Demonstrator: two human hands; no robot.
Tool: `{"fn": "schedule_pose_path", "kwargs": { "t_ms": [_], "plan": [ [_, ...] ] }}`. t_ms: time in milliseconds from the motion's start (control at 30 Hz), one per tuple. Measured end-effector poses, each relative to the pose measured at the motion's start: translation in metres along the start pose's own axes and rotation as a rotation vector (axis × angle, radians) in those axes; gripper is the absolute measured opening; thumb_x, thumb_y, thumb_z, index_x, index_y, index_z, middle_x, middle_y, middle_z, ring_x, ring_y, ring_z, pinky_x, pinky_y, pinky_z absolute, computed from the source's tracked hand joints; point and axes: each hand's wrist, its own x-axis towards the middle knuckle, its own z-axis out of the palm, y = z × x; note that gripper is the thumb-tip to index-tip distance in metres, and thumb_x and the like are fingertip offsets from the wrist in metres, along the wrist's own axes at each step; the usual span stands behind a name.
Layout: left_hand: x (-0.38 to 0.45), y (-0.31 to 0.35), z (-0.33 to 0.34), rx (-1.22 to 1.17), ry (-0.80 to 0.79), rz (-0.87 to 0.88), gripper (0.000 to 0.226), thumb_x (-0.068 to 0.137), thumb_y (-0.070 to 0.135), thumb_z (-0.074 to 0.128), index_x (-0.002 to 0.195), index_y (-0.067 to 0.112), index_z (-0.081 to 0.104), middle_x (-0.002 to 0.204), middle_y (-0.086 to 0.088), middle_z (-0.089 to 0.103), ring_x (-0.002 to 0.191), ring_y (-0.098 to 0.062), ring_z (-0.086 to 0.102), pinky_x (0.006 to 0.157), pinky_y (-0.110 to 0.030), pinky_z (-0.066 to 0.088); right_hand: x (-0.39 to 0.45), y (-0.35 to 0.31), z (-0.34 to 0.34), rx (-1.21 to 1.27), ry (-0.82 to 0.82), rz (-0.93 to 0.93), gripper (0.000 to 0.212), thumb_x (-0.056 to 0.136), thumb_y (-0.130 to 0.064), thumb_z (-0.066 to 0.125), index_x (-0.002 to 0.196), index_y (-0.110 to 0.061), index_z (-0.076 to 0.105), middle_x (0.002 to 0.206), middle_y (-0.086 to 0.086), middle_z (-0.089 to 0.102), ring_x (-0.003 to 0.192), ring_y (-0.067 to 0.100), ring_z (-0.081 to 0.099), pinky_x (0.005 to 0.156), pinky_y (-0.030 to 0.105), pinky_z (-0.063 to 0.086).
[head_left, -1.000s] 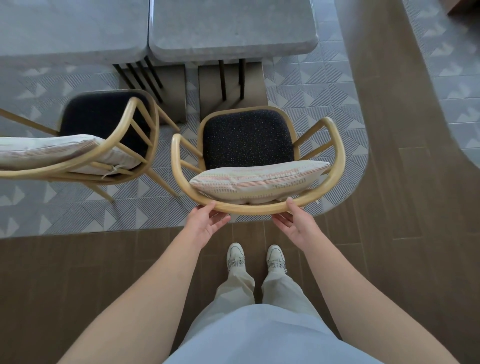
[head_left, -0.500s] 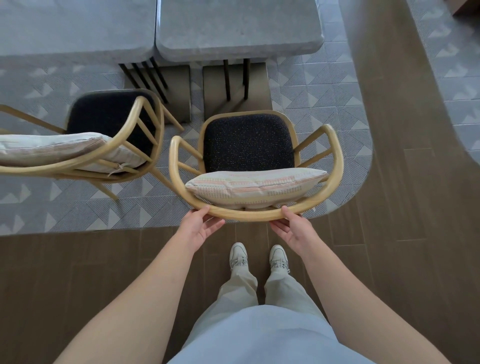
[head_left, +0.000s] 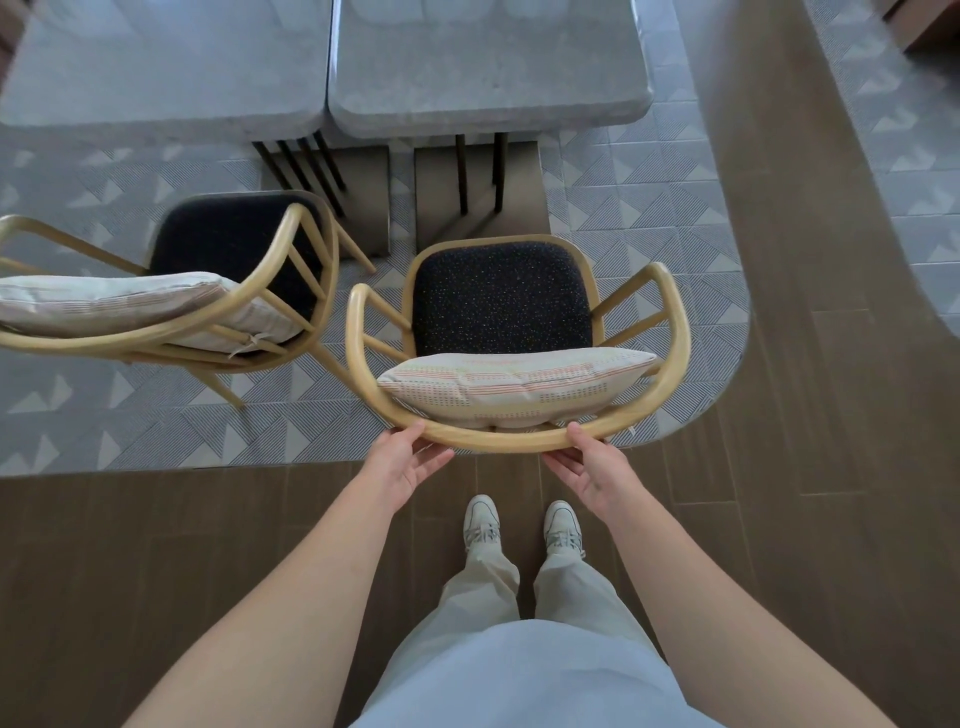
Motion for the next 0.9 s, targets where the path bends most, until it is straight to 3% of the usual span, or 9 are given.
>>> {"fn": "schedule_pose_path", "kwargs": {
  "t_ms": [133, 300, 400, 600, 900],
  "plan": [
    [0.001, -0.002, -0.002, -0.003, 0.015, 0.013, 0.03, 0.102, 0.012, 0.058, 0.131, 0.006, 0.054, 0.119, -0.017, 0.069, 0.099, -0.031, 0.072, 0.068, -0.04, 0.063, -0.001, -0.001, 0.002, -0.01, 0.007, 0.003, 0.031, 0.099, -0.011, 0.06, 0.128, -0.003, 0.053, 0.115, 0.018, 0.069, 0.103, 0.03, 0.069, 0.089, 0.044, 0.059],
    [-0.002, -0.011, 0.002, -0.048, 0.03, 0.066, 0.03, 0.1, 0.01, 0.061, 0.13, 0.008, 0.056, 0.122, -0.016, 0.068, 0.106, -0.03, 0.07, 0.074, -0.042, 0.061, 0.001, -0.004, -0.004, -0.081, 0.034, -0.03, 0.029, 0.097, -0.012, 0.063, 0.123, 0.0, 0.057, 0.107, 0.018, 0.072, 0.099, 0.03, 0.072, 0.093, 0.044, 0.058],
    [-0.005, -0.018, 0.004, -0.074, 0.056, 0.078, 0.029, 0.098, 0.007, 0.063, 0.126, 0.007, 0.056, 0.122, -0.016, 0.068, 0.108, -0.03, 0.07, 0.076, -0.042, 0.061, 0.003, -0.01, -0.01, -0.058, 0.099, -0.073, 0.031, 0.096, -0.012, 0.065, 0.124, 0.0, 0.057, 0.112, 0.016, 0.07, 0.101, 0.027, 0.07, 0.097, 0.045, 0.056],
    [-0.011, -0.026, 0.016, -0.142, 0.008, 0.042, 0.035, 0.099, 0.005, 0.059, 0.133, 0.007, 0.051, 0.121, -0.017, 0.067, 0.109, -0.032, 0.069, 0.071, -0.042, 0.06, 0.006, -0.022, -0.015, -0.006, 0.111, -0.091, 0.032, 0.097, -0.005, 0.06, 0.128, -0.001, 0.054, 0.122, 0.015, 0.065, 0.108, 0.028, 0.067, 0.098, 0.049, 0.054],
    [-0.014, -0.035, 0.028, -0.129, -0.003, 0.044, 0.033, 0.103, 0.009, 0.053, 0.136, 0.01, 0.052, 0.118, -0.013, 0.067, 0.102, -0.028, 0.07, 0.063, -0.039, 0.063, 0.009, -0.03, -0.017, -0.128, 0.112, -0.066, 0.036, 0.095, 0.002, 0.06, 0.129, 0.002, 0.051, 0.124, 0.018, 0.064, 0.106, 0.03, 0.068, 0.095, 0.05, 0.056]
  ]
}}
